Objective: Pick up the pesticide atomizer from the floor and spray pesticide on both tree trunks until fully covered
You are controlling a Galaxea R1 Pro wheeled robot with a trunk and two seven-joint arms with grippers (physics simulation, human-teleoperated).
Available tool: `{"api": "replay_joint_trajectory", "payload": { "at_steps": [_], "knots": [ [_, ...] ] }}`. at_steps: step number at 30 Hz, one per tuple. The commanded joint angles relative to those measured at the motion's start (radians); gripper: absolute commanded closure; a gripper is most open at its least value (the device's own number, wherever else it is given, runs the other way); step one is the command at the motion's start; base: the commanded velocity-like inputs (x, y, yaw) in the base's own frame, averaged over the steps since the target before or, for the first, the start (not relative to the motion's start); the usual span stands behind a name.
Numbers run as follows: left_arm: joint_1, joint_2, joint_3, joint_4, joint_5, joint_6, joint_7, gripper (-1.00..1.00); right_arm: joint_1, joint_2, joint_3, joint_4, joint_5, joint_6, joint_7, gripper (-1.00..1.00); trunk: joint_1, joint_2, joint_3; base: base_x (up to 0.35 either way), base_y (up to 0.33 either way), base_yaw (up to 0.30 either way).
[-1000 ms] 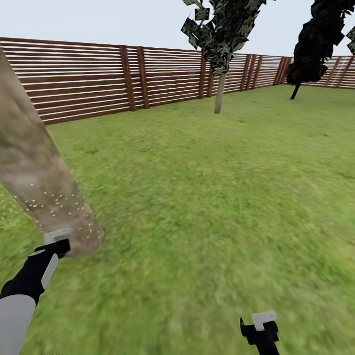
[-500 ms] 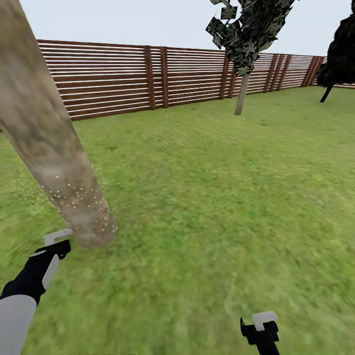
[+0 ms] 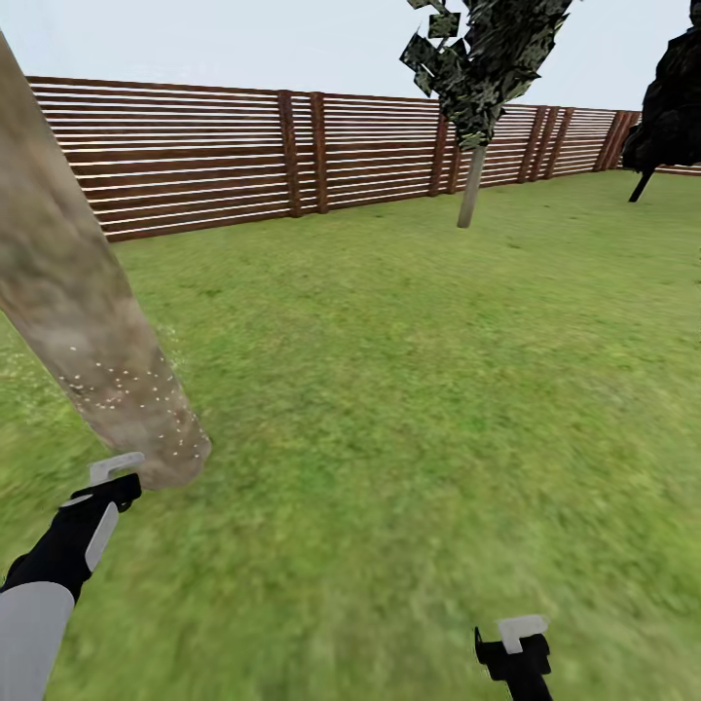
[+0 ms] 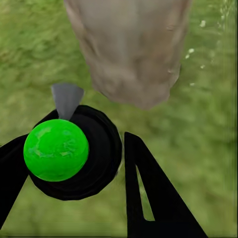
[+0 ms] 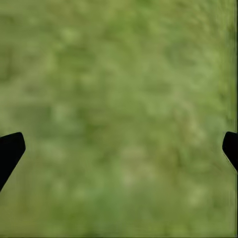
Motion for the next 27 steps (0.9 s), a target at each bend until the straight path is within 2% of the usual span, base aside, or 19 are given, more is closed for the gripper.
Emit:
{"api": "replay_joint_trajectory", "payload": {
  "at_steps": [1, 12, 23, 27],
  "knots": [
    [0.0, 0.0, 0.0, -0.002, 0.007, 0.006, 0.004, 1.0, -0.001, 0.0, -0.008, 0.001, 0.01, -0.003, -0.002, -1.0, 0.0, 0.0, -0.001, 0.0, -0.269, 0.0],
    [0.0, 0.0, 0.0, -0.003, 0.007, 0.007, 0.004, 1.0, -0.001, 0.001, -0.008, 0.001, 0.011, -0.003, -0.002, -1.0, 0.0, 0.0, -0.001, 0.0, -0.27, 0.013],
    [0.0, 0.0, 0.0, -0.003, 0.007, 0.007, 0.003, 1.0, -0.001, 0.001, -0.008, 0.001, 0.011, -0.003, -0.002, -1.0, 0.0, 0.0, -0.001, 0.006, -0.27, 0.263],
    [0.0, 0.0, 0.0, -0.003, 0.007, 0.007, 0.003, 1.0, -0.001, 0.0, -0.008, 0.001, 0.011, -0.003, -0.002, -1.0, 0.0, 0.0, -0.001, 0.13, -0.261, 0.08]
  ]
}}
